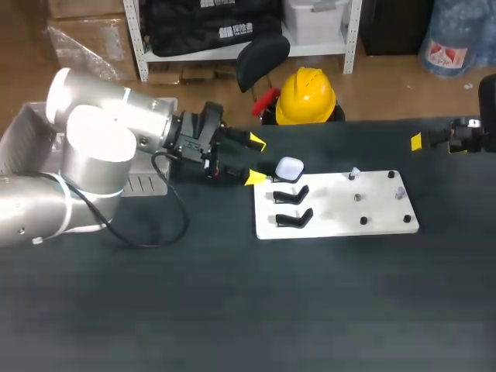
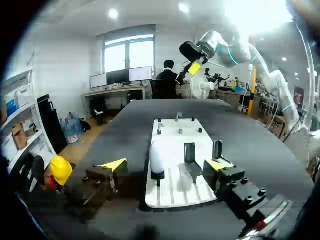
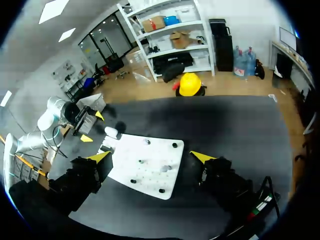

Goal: Pick up each earbud case from the left stands, insert the matching earbuds, close the lid, and place the case in the box.

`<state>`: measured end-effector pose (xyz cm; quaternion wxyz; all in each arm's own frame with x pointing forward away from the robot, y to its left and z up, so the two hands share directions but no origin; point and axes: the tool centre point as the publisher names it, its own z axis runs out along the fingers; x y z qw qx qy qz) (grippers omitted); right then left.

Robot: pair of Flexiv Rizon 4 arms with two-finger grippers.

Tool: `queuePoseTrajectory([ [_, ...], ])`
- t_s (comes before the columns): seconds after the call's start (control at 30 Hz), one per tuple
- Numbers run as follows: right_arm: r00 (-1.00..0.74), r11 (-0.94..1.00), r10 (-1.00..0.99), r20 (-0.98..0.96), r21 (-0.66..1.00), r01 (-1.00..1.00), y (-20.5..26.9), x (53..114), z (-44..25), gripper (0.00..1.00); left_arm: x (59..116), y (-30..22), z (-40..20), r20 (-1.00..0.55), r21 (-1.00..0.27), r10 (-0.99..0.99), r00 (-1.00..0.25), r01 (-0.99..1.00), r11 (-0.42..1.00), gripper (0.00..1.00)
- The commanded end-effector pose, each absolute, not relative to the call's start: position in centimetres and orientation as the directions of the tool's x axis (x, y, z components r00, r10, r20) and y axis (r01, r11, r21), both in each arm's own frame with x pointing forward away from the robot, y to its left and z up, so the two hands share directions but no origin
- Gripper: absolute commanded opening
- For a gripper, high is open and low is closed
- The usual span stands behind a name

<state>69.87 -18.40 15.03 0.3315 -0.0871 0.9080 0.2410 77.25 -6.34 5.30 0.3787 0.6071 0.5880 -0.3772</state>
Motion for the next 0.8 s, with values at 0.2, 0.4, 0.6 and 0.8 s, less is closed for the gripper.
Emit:
queuePoseTrajectory([
  [0.2,-0.765,0.867,0.001,-0.644,0.381,-0.320,-18.4,70.0,15.0,1.00,78.4,-8.7,4.5,-0.903,-0.022,0.429,-0.013,1.000,-0.017,1.00],
  [0.4,-0.765,0.867,0.001,-0.644,0.381,-0.320,-18.4,70.0,15.0,1.00,78.7,-9.7,4.0,-0.898,-0.029,0.439,-0.026,1.000,0.001,1.00],
  [0.6,-0.765,0.867,0.001,-0.644,0.381,-0.320,-18.4,70.0,15.0,1.00,79.1,-10.7,3.3,-0.896,-0.040,0.444,-0.028,0.999,-0.018,1.00],
  [0.8,-0.765,0.867,0.001,-0.644,0.381,-0.320,-18.4,70.0,15.0,1.00,79.2,-11.4,2.5,-0.900,-0.047,0.434,-0.028,0.998,-0.033,0.97],
])
